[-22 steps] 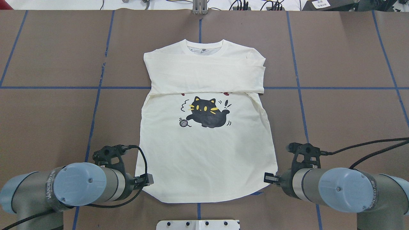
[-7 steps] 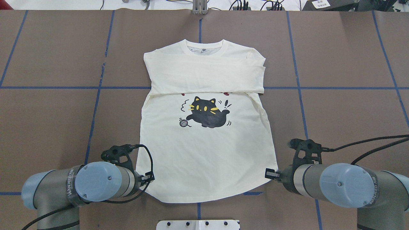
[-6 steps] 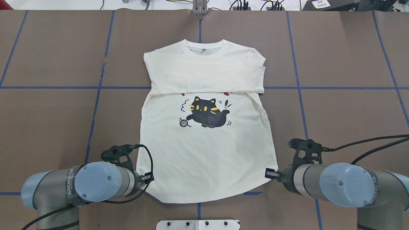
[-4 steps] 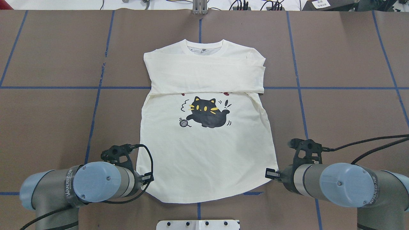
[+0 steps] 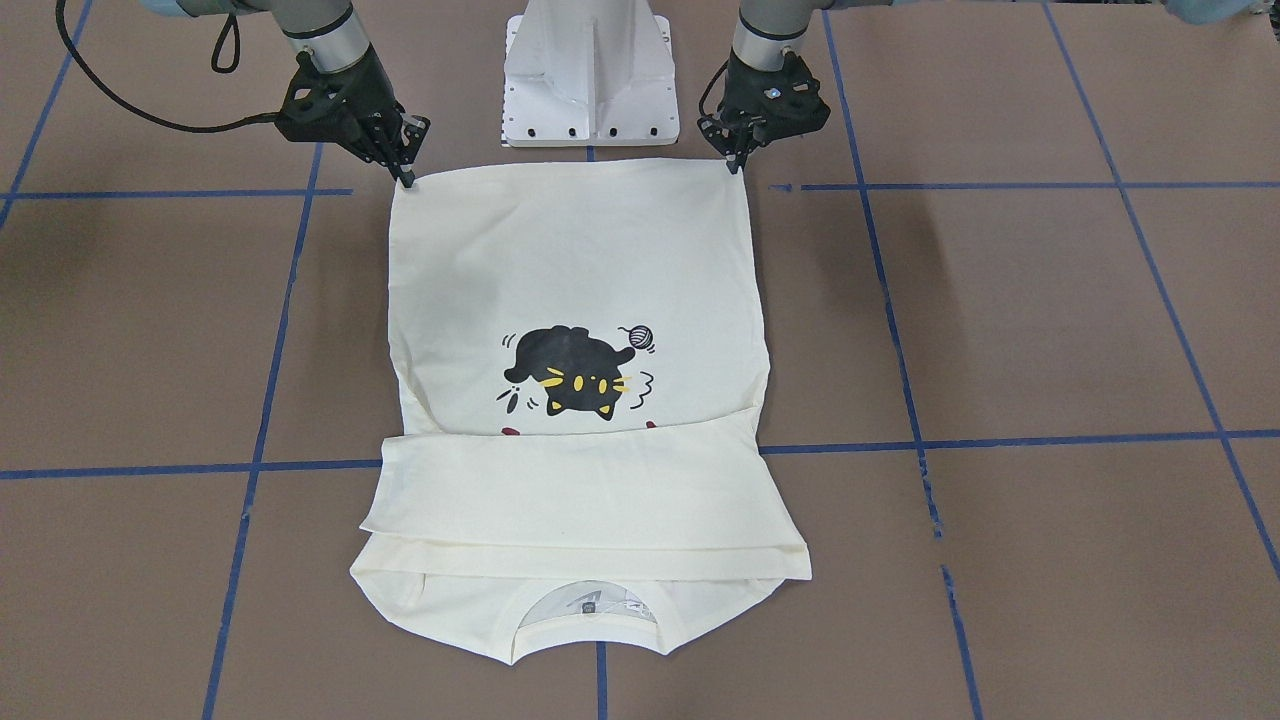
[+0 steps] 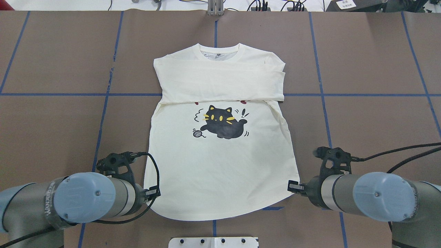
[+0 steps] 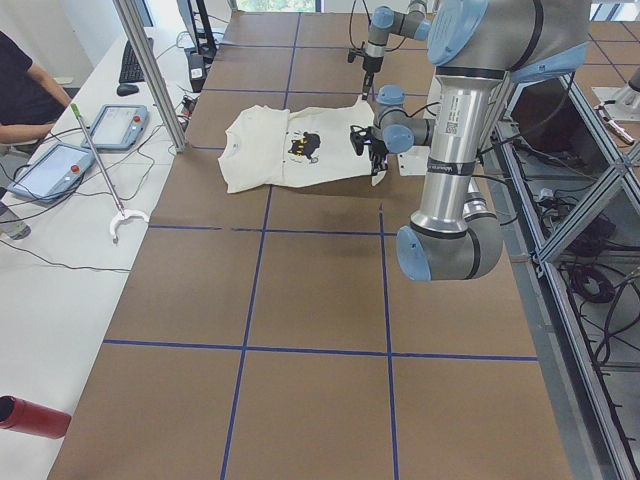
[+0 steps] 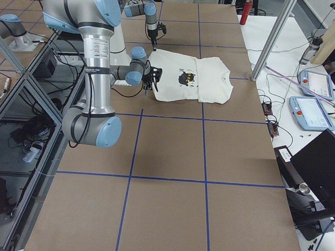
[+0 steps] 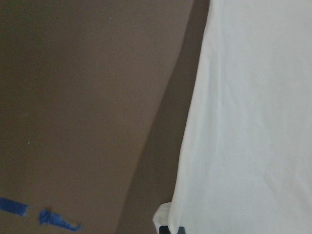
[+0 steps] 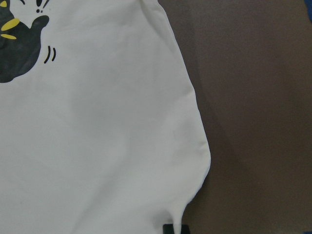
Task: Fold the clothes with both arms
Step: 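Lift the hem with both grippers and pull it toward the collar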
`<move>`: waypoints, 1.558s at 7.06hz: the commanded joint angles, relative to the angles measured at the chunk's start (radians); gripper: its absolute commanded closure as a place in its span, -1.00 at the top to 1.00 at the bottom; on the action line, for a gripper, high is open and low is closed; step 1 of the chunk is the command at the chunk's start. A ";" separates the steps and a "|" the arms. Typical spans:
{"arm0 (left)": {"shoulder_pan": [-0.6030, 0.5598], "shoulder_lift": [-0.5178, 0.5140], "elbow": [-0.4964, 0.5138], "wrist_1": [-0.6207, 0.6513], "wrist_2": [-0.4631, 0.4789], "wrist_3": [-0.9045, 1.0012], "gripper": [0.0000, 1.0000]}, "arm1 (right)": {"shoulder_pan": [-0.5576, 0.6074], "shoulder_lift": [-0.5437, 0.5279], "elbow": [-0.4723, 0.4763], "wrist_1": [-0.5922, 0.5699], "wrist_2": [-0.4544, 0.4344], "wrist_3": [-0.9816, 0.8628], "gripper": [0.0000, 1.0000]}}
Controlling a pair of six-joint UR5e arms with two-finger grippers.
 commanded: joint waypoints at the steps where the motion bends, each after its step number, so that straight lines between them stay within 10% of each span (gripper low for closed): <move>1: 0.016 -0.004 -0.065 0.039 -0.002 0.002 -1.00 | 0.010 -0.094 0.117 -0.001 0.077 0.002 -1.00; 6: 0.097 -0.010 -0.236 0.197 -0.005 0.023 -1.00 | -0.026 -0.115 0.182 -0.001 0.179 -0.001 -1.00; 11: -0.242 -0.100 -0.077 0.193 -0.089 0.245 -1.00 | 0.424 0.201 -0.059 0.039 0.316 -0.085 -1.00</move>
